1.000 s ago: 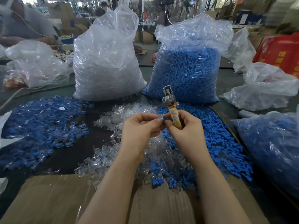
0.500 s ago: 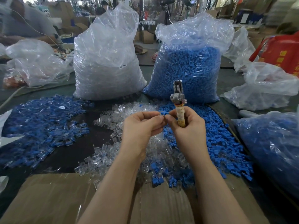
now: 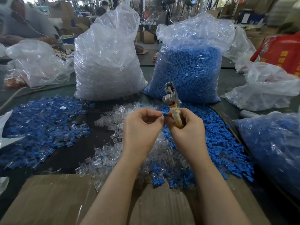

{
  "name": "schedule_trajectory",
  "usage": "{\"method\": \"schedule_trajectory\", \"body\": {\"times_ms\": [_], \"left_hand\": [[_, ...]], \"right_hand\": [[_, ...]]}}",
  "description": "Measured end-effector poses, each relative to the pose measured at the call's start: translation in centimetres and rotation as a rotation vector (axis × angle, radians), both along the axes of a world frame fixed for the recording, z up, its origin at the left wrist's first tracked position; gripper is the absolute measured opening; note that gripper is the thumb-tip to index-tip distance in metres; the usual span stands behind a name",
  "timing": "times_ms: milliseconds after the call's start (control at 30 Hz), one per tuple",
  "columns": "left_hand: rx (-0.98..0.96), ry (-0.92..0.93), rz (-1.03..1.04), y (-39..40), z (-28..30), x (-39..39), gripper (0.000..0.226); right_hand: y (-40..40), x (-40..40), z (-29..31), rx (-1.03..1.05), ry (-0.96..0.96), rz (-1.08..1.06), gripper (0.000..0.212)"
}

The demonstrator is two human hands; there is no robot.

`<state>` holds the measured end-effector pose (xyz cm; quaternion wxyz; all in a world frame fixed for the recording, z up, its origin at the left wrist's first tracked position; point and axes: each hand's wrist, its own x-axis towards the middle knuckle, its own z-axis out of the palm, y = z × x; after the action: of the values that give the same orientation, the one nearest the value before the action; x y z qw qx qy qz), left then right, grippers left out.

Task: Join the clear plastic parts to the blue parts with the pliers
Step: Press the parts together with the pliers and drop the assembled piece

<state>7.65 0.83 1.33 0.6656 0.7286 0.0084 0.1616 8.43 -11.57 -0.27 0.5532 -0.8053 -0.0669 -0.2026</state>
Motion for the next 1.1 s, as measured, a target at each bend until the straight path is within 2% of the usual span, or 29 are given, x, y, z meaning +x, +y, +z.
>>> {"method": "schedule_trajectory", "body": {"times_ms": [200,400,533,867,1100], "left_hand": [[0.024,-0.009,0.056,0.1,-0.4,0.2,0.018],[-0.2,-0.005,0.028,0.8,-0.2,0.4,0.014],[-0.236,-0.046,0.007,1.3,0.0,0.3,0.013],[-0.173,-0.099,-0.043,1.8,0.1,0.3,0.016],[-0.17,-0.096,-0.066,1.9,0.2,0.3,0.016]], "right_hand": [[-0.4,0.1,0.2,0.018,0.092,0.118,0.009],[-2.3,0.0,0.4,-0.068,0.259,0.238,0.01],[-2.9,0.0,0.3,-0.151,0.332,0.312,0.007],[-2.6,0.1,0.3,-0.23,0.315,0.374,0.011],[-2.4,0.1,0.1,-0.333,0.28,0.318,0.022]]}}
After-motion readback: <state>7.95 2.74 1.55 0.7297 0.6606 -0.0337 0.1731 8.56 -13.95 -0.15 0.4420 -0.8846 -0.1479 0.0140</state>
